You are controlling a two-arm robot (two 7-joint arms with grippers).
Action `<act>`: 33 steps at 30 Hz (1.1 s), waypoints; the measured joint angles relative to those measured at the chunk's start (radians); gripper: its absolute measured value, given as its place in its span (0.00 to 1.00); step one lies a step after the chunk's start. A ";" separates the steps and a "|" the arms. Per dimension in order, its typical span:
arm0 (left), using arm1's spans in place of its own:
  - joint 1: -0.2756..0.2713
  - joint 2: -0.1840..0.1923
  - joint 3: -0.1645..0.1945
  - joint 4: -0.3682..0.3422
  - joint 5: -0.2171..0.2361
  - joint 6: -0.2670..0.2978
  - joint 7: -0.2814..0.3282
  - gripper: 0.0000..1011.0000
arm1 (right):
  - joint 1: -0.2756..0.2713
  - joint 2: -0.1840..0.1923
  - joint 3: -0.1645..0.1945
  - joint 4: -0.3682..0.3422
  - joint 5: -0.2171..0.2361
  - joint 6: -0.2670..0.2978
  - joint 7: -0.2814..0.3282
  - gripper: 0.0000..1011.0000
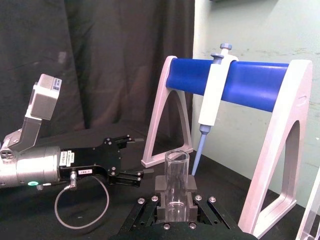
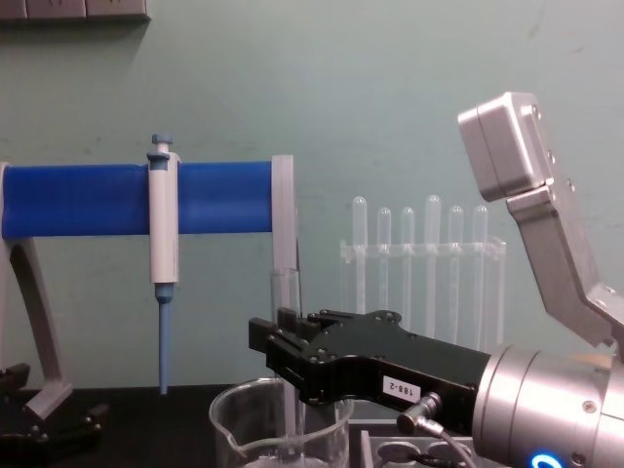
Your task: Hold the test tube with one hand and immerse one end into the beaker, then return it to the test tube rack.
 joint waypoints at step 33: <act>0.000 0.000 0.000 0.000 0.000 0.000 0.000 0.99 | 0.000 0.000 0.000 0.000 0.000 0.000 -0.001 0.22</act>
